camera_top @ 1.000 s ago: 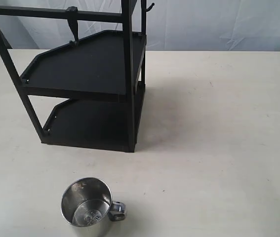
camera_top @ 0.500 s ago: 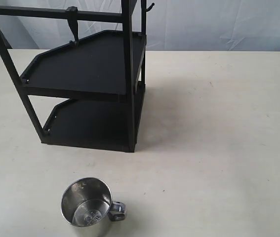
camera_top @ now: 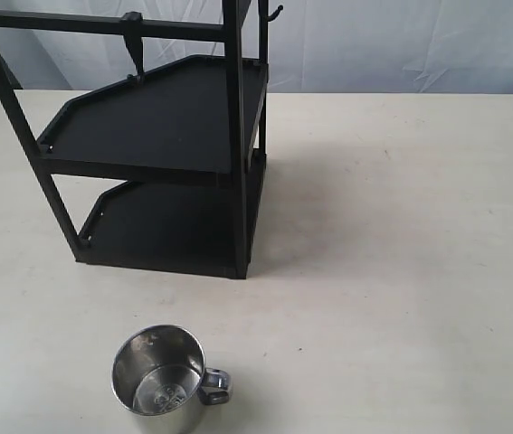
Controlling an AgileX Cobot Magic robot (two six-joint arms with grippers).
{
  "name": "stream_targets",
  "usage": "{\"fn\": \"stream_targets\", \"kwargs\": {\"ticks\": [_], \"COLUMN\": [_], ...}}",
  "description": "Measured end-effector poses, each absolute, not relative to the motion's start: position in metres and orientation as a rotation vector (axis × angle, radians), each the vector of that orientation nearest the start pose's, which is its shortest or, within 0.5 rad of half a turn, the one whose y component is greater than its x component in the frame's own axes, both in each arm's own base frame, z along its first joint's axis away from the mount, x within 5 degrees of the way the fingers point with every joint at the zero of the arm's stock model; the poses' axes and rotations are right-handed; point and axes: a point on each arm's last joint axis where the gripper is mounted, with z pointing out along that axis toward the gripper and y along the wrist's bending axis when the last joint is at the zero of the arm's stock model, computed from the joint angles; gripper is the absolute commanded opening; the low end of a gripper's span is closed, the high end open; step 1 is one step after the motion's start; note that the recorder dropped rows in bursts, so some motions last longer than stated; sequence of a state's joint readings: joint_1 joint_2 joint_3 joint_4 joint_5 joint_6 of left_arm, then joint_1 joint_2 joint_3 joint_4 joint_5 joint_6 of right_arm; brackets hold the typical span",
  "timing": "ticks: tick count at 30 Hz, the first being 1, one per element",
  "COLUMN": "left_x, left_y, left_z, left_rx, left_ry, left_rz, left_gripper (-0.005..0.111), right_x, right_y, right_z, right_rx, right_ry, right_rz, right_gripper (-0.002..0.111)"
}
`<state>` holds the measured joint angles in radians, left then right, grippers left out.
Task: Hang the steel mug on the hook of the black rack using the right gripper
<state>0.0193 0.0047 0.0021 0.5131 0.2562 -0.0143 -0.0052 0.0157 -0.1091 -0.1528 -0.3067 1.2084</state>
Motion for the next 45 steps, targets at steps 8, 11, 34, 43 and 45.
{"fn": "stream_targets", "kwargs": {"ticks": [8,11,34,43,45], "left_x": [0.055,0.055,0.055,0.055,0.055], "left_y": [0.012,0.012,0.012,0.012,0.012], "left_z": [0.192,0.192,0.192,0.192,0.192], "left_rx": [0.309,0.309,0.309,0.309,0.309], "left_ry": [1.710,1.710,1.710,1.710,1.710], "left_rz": [0.479,0.479,0.479,0.479,0.479], "left_gripper": [0.002,0.002,0.002,0.002,0.002], "right_x": [0.076,0.110,0.170,0.146,0.144], "right_y": [0.017,0.038,0.162,0.205,0.211], "right_z": [0.330,0.343,0.233,0.235,0.234], "right_rx": [0.306,0.101,-0.864,-1.007,-1.015], "right_ry": [1.378,1.524,2.968,2.789,2.759], "right_rz": [0.736,0.657,0.908,0.956,0.951], "right_gripper": [-0.001,-0.001,-0.001,-0.001,-0.001]}}
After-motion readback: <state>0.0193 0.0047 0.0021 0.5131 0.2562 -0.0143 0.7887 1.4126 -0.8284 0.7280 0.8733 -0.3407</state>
